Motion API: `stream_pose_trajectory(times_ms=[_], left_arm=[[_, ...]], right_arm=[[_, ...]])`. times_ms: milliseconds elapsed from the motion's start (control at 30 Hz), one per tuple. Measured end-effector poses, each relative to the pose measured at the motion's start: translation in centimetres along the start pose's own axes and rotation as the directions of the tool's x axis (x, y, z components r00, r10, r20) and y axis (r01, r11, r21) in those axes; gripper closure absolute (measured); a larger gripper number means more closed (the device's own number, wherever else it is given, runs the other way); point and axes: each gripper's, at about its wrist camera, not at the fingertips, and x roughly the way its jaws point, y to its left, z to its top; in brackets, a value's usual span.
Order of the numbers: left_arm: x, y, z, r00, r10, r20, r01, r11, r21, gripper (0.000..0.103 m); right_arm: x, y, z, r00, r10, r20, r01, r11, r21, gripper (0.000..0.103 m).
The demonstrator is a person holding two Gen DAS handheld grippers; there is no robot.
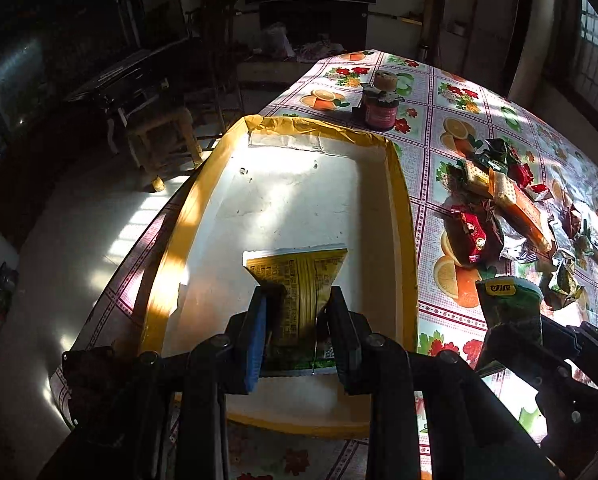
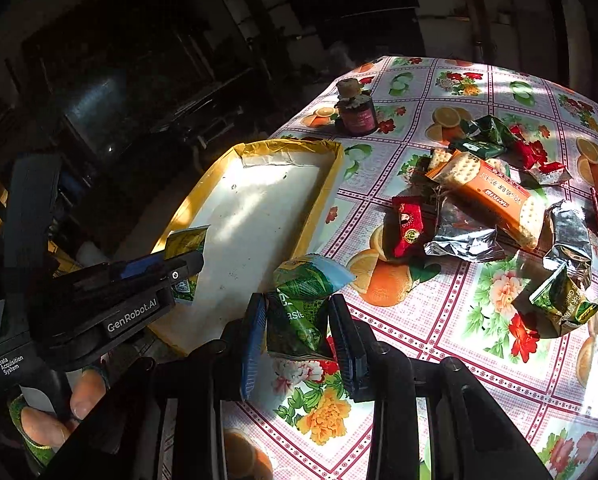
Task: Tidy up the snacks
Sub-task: 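Carry both held packets over the yellow-rimmed white tray, then open both tools to drop the packets into the tray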
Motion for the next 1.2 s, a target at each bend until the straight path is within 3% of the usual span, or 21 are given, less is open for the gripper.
stream_pose_trajectory(times_ms=[300,767,1067,1200], left_arm=[[2.0,4.5,0.2,0.997,0.063,-0.036,-0.065,0.995,-0.069,0.075],[4.9,4.5,-0.4,0.993,0.065,-0.103,-0.071,0.996,-0.058,0.075],[6.9,4.6,-0.7,0.984,0.07,-0.165,-0.08,0.995,-0.054,0.074],[6.9,4.5,-0.6,0.98,0.085,-0.178,-0.095,0.994,-0.048,0.059]], right_arm=[[5.5,5.4,0.2,0.994,0.066,-0.093,-0.076,0.991,-0.113,0.068],[9.8,5.7,-0.5,0.981,0.043,-0.188,-0.068,0.989,-0.129,0.067],[10.3,5.4,-0.4,0.98,0.039,-0.194,-0.064,0.991,-0.122,0.067],[10.1,5.4,-0.4,0.98,0.046,-0.195,-0.069,0.991,-0.113,0.058]])
